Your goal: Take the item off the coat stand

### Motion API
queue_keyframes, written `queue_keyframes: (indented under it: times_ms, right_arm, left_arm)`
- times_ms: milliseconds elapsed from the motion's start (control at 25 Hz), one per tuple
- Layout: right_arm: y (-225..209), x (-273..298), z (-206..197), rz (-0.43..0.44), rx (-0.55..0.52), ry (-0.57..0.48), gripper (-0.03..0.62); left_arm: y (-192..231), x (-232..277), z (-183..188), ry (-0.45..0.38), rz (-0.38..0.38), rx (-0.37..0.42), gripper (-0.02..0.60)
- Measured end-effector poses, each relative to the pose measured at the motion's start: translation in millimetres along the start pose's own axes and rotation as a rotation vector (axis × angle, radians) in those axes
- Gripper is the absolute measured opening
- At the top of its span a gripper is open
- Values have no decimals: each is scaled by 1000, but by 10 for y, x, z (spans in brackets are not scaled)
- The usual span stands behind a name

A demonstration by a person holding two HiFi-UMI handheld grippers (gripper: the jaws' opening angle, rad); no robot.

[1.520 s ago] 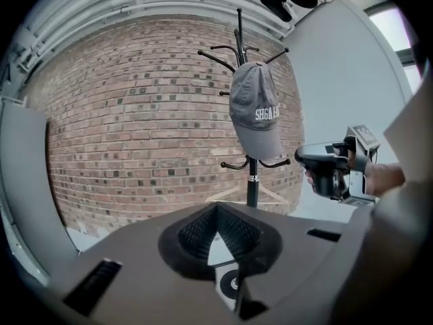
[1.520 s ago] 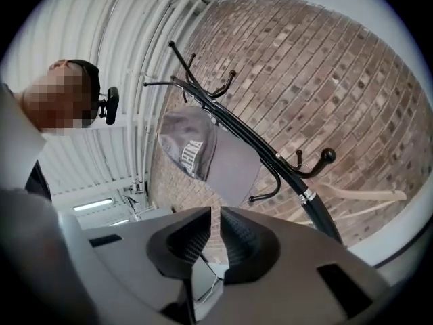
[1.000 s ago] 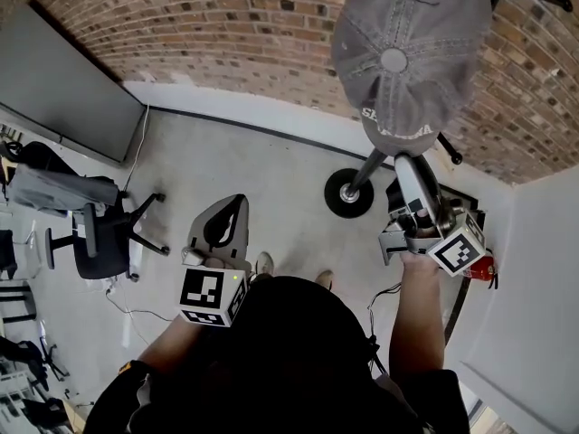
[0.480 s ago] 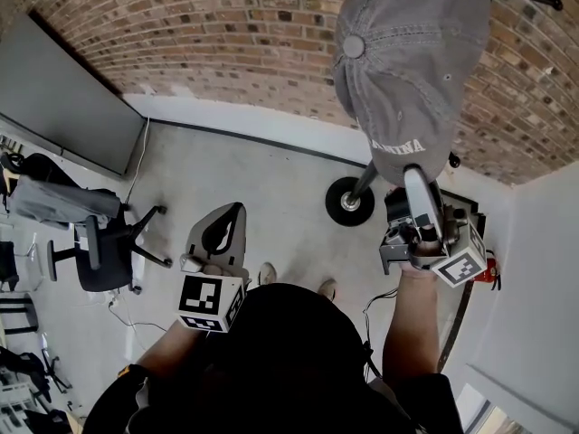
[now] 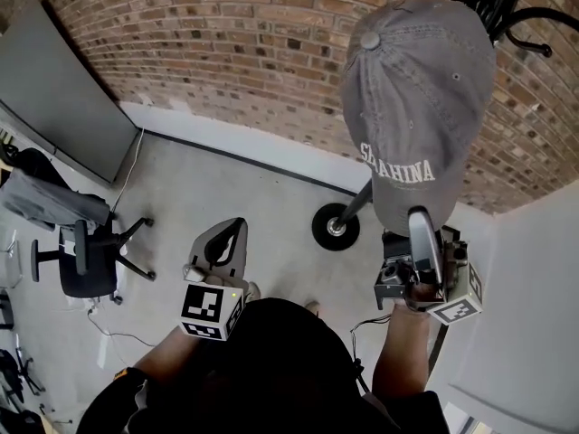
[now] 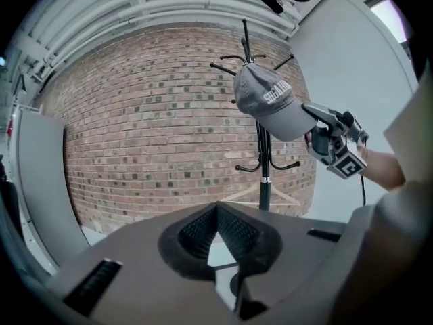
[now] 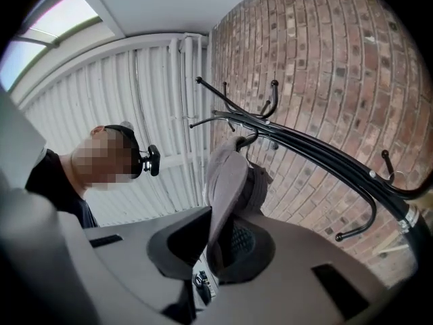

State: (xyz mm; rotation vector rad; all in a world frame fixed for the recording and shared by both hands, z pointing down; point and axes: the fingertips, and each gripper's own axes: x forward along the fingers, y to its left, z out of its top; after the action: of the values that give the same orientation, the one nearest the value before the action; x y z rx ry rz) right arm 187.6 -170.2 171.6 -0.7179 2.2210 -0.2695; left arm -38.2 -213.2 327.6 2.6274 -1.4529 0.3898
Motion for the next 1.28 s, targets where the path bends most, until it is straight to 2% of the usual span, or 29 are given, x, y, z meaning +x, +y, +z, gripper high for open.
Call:
queue_keyframes:
  times_ms: [160, 320, 520, 680, 840, 960, 1120, 1280]
  right_arm:
    - [215, 253, 223, 49, -43, -11, 31]
    - [389, 614, 230, 108, -108, 42, 31]
    - [473, 901, -145, 140, -76, 120, 29]
    - [432, 879, -711, 100, 46, 184, 29]
    - [348, 678, -1387, -6, 211, 240, 29]
    - [289, 428, -1893, -146, 310, 285, 29]
    - [218, 98, -2448, -352, 384, 317, 31]
    - [183, -206, -2802, -519, 377, 298, 31]
  left_arm:
    - [100, -71, 24, -20, 19, -30, 25]
    - [259, -173, 2, -33, 50, -62, 25]
    - [533, -364, -107, -38, 110, -110, 25]
    - [821, -512, -271, -23, 156, -150, 25]
    - [1039, -579, -437, -1, 154, -172, 25]
    - [1106, -598, -578, 28, 104, -195, 25]
    - [1024, -561, -810, 97, -42, -204, 25]
    - [845, -465, -1062, 146, -233, -174, 25]
